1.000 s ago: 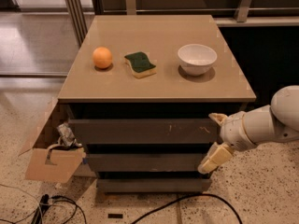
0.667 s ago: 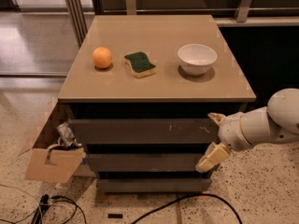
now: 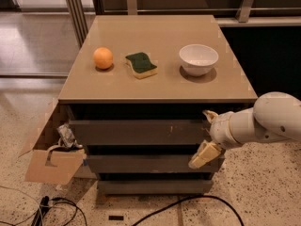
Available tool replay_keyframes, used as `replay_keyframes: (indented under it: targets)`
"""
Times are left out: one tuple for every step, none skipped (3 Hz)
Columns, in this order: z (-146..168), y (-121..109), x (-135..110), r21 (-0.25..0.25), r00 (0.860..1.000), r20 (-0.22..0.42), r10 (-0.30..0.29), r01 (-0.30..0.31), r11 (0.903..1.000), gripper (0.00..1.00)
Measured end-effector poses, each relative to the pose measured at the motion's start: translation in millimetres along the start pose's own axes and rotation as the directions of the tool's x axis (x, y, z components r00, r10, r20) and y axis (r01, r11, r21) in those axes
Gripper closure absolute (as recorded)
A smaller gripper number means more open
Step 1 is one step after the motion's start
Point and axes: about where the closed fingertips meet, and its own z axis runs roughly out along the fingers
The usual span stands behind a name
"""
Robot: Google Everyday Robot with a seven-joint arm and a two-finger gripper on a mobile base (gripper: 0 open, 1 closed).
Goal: Open top drawer
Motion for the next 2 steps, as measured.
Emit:
replay_keyframes:
  targets:
    - [16,-9,-3,0.027,1.0,0.001,-0.025,0.025,0.9993,0.0]
    - [33,-19,-6,0.043,0.999,0.0,-0.049,0.049,0.9979,0.0]
